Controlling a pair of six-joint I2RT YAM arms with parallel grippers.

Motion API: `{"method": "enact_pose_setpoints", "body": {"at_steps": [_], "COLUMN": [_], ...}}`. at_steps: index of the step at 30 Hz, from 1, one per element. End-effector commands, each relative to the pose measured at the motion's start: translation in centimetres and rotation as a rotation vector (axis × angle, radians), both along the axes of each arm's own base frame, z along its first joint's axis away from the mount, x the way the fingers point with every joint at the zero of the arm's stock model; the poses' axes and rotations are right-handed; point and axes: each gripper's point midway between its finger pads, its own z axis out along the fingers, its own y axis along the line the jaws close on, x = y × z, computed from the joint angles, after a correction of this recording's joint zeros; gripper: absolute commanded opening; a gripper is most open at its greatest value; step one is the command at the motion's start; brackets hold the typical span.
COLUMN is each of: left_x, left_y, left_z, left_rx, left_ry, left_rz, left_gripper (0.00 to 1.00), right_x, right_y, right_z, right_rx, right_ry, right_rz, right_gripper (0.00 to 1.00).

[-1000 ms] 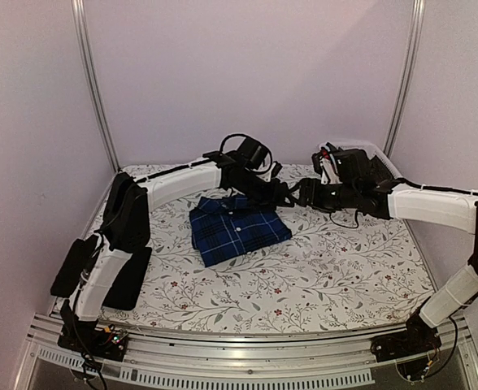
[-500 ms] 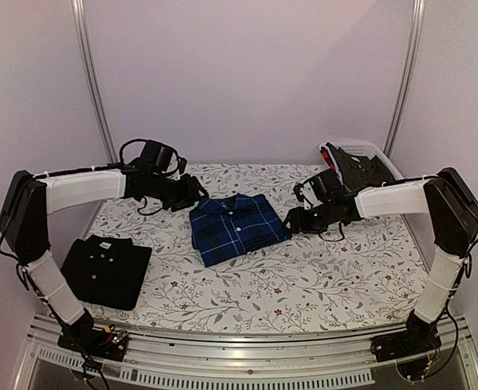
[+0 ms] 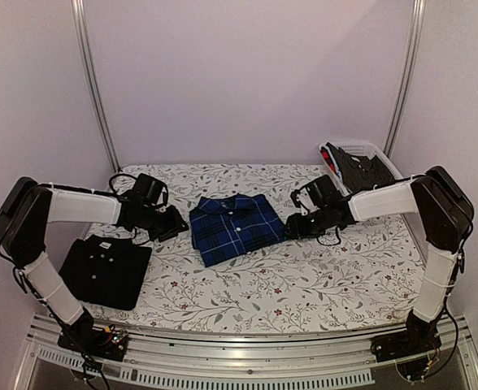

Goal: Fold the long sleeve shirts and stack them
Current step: Adjust the square-folded shirt at the center of the board.

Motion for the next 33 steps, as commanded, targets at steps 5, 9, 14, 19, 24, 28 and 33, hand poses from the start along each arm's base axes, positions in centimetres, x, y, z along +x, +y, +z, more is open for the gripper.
{"method": "enact_pose_setpoints", "body": {"at_steps": [5,9,14,19,24,28,33], "left_x": [1.5,1.6,1.2,-0.1,-0.2,-0.2,0.1], "left_y": [-0.2,-0.8,-1.6,-3.0,-3.5,-2.9,-1.8], "left_z": [-1.8,-2.7,-3.2,-3.8,-3.8,-3.1,-2.0], "left_rx": [-0.028,-0.04,-0.066,-0.091,-0.095,-0.082,-0.052], "left_ry": [-0.004,0.017,0.042,0.072,0.054,0.032,0.012], "left_rz": [0.028,0.014,-0.023,-0.074,-0.078,-0.062,-0.055], "left_gripper": [0.32,0.28,0.27,0.27,0.27,0.22,0.21], "right_x": [0.3,-1.7,-5.8,-10.2,-9.9,-9.0,-6.6], "right_y": [0.8,1.0,1.3,3.1,2.9,2.6,1.0], "right_z": [-1.8,-1.9,-1.4,-1.0,-0.7,1.6,4.0], "right_rx": [0.0,0.003,0.015,0.073,0.057,0.057,0.091], "right_ry": [-0.022,0.003,0.044,0.101,0.091,0.046,0.007], "right_rz": [0.026,0.038,0.017,0.0,-0.043,-0.049,-0.081], "right_gripper": [0.31,0.13,0.05,0.09,0.17,0.29,0.43]}}
